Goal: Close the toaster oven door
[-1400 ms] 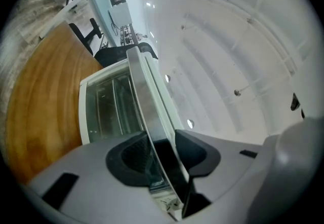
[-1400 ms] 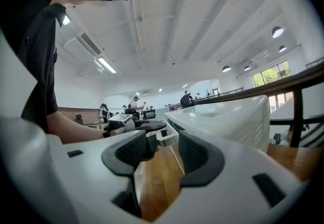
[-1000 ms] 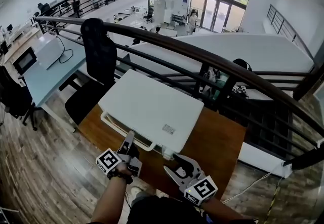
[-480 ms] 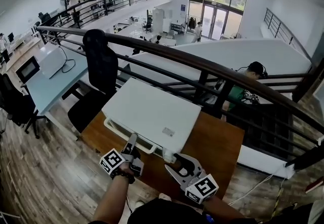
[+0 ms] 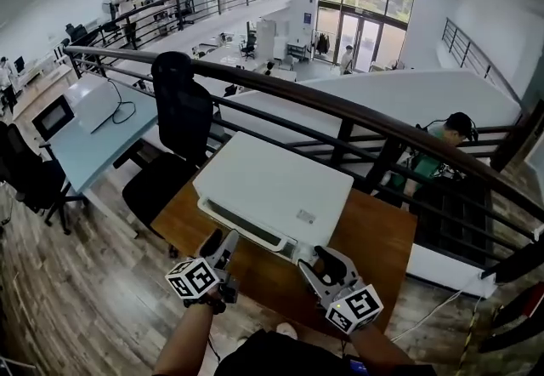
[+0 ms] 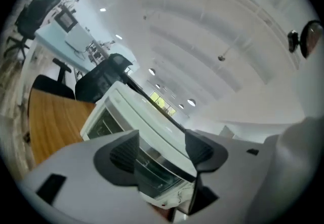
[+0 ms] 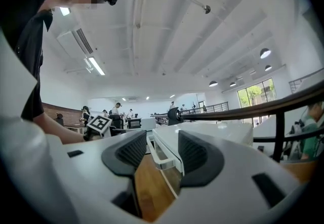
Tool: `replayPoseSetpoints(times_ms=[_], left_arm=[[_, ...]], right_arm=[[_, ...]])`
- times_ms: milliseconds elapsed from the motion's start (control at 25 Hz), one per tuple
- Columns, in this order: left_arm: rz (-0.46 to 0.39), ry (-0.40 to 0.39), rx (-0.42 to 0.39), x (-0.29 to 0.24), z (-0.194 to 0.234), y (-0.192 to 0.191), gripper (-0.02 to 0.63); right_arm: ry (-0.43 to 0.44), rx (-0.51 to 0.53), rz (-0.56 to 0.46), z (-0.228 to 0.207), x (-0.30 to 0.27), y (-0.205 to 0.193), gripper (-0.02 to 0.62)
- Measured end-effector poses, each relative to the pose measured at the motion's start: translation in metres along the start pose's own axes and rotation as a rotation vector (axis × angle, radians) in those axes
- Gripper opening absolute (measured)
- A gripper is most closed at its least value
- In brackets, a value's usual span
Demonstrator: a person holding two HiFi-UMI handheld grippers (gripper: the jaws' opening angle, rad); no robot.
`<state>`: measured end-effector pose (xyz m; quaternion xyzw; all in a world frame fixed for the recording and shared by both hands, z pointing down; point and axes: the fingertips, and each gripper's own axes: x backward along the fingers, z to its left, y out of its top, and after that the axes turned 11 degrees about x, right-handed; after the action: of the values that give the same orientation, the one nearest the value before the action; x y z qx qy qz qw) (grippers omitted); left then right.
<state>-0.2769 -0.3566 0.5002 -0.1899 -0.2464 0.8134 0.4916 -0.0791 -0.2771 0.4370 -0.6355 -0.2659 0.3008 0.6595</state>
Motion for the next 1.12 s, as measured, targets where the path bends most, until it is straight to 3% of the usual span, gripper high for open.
replayPoseSetpoints(times_ms=[280, 480, 640, 800, 1120], left_arm=[[-0.013, -0.034, -0.407, 0.051, -0.040, 0.032, 0.248], [-0.062, -0.005, -0.552, 0.089, -0.044, 0.040, 0.179], [-0.099, 0.035, -0.678, 0.112, -0.050, 0.037, 0.093], [-0.118, 0.050, -0.708, 0.131, -0.054, 0.032, 0.036], [-0.129, 0.044, -0.728, 0.148, -0.053, 0.028, 0.012]], right_arm=[[-0.013, 0.061, -0.034, 0.013, -0.003, 0.027, 0.172], [-0.027, 0.050, -0.047, 0.022, -0.007, 0.029, 0.151], [-0.039, 0.064, -0.047, 0.026, -0.001, 0.028, 0.096], [-0.063, 0.057, -0.055, 0.025, 0.009, 0.027, 0.017], [-0.060, 0.065, -0.046, 0.027, 0.010, 0.023, -0.003]])
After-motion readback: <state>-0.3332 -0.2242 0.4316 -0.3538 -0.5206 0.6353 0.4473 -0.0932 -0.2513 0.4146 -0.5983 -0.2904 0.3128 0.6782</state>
